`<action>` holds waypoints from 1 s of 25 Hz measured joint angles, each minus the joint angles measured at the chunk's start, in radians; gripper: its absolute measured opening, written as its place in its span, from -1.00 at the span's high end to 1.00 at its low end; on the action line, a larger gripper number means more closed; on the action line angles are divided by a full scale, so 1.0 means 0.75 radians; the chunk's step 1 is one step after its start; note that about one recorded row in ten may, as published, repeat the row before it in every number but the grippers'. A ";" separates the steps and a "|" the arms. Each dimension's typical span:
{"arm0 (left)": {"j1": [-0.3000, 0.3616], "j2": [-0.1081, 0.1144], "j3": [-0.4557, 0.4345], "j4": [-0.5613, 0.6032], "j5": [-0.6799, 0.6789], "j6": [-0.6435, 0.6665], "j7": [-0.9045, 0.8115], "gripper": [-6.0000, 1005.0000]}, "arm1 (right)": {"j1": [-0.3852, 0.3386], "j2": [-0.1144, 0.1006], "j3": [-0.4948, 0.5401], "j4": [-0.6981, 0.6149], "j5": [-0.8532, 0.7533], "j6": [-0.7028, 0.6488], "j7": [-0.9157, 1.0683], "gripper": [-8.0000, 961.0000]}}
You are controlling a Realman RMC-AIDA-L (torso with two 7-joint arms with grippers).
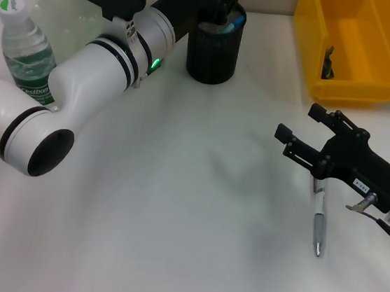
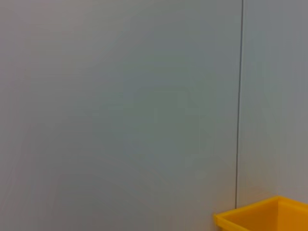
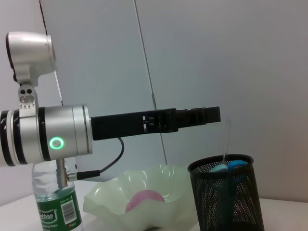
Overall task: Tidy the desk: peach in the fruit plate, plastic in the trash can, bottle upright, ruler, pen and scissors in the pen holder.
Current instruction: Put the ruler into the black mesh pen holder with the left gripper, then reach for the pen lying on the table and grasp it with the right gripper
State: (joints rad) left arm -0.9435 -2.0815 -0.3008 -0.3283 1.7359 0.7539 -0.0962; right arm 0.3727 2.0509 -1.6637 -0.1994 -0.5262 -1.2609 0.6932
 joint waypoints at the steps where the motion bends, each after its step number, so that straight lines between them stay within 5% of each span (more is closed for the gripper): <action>1: 0.001 0.000 -0.002 0.000 0.001 0.002 -0.001 0.40 | 0.000 0.000 0.001 0.000 0.000 0.000 0.000 -0.72; 9: 0.037 0.000 -0.002 -0.014 0.004 0.074 -0.013 -0.16 | -0.003 0.000 0.005 0.000 0.005 -0.002 0.003 -0.72; 14: 0.094 0.011 -0.003 -0.010 0.188 0.199 -0.206 -0.58 | -0.012 -0.003 0.041 -0.001 0.009 -0.015 0.021 -0.72; 25: 0.204 0.020 0.006 0.334 0.790 0.762 -0.902 -0.72 | -0.020 -0.058 0.085 0.010 -0.001 -0.103 0.168 -0.72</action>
State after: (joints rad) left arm -0.7909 -2.0665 -0.2961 -0.0775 2.3283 1.3255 -0.7730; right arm 0.3577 2.0075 -1.6001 -0.1921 -0.5270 -1.3382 0.8194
